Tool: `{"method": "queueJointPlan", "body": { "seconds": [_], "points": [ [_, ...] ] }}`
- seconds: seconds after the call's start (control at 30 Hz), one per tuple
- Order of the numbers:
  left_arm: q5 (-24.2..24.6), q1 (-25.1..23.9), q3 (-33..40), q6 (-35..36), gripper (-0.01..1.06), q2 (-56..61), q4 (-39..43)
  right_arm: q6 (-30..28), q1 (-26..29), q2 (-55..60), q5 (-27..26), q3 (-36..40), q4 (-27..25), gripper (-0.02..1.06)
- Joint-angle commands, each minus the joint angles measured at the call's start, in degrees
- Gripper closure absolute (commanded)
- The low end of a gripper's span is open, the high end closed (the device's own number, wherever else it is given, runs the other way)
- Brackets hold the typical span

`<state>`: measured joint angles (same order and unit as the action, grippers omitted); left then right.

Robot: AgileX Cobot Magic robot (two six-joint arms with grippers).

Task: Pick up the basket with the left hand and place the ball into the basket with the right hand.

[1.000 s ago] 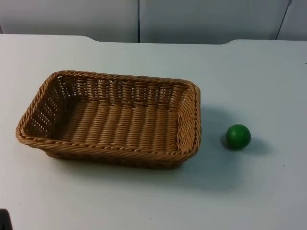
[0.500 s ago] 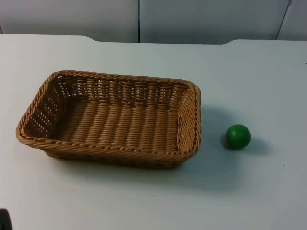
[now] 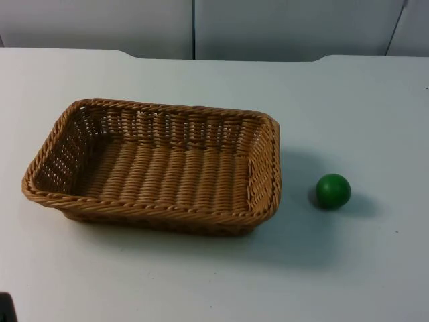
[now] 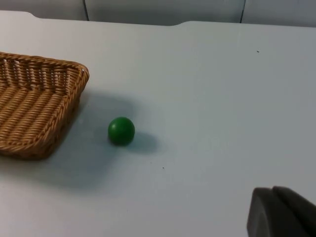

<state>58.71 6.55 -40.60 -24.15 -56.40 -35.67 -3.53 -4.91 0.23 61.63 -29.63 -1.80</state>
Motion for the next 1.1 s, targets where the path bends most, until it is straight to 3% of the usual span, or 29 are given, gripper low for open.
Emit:
{"method": "queueJointPlan", "body": {
  "seconds": [0.0, 0.07, 0.2, 0.53, 0.87, 0.93, 1.0, 1.03, 1.07],
  "points": [
    [-3.8, -0.1, -0.2, 0.7, 1.05, -6.1, -0.6, 0.1, 0.4, -0.2, -0.5, -0.1, 0.0, 1.05],
    [-8.7, -0.1, -0.2, 3.8, 1.05, -10.9, 1.0, 0.1, 0.4, -0.2, -0.5, -0.1, 0.0, 1.05],
    [-13.9, -0.1, -0.2, 7.2, 1.05, -17.2, 4.1, 0.1, 0.4, -0.2, -0.5, -0.1, 0.0, 1.05],
    [-18.6, -0.1, -0.2, 12.6, 1.05, -29.8, 4.4, 0.1, 0.4, -0.2, -0.5, -0.1, 0.0, 1.05],
    [-27.8, -0.1, 0.1, 13.0, 1.04, -32.3, -6.4, 0.1, 0.4, -0.2, -0.5, -0.1, 0.0, 1.05],
    [-29.4, -0.1, 0.1, 13.0, 0.99, -32.7, -7.9, 0.1, 0.4, -0.2, -0.5, -0.1, 0.0, 1.05],
    [-30.6, -0.1, 0.1, 13.0, 0.86, -32.9, -8.1, 0.1, 0.4, -0.2, -0.5, -0.1, 0.0, 1.05],
    [-30.6, -0.1, 0.1, 13.0, 0.86, -32.9, -8.1, 0.1, 0.4, -0.2, -0.5, -0.1, 0.0, 1.05],
    [-31.7, -0.1, 0.1, 13.0, 0.71, -32.9, -8.4, 0.1, 0.4, -0.2, -0.5, -0.1, 0.0, 1.05]
  ]
}}
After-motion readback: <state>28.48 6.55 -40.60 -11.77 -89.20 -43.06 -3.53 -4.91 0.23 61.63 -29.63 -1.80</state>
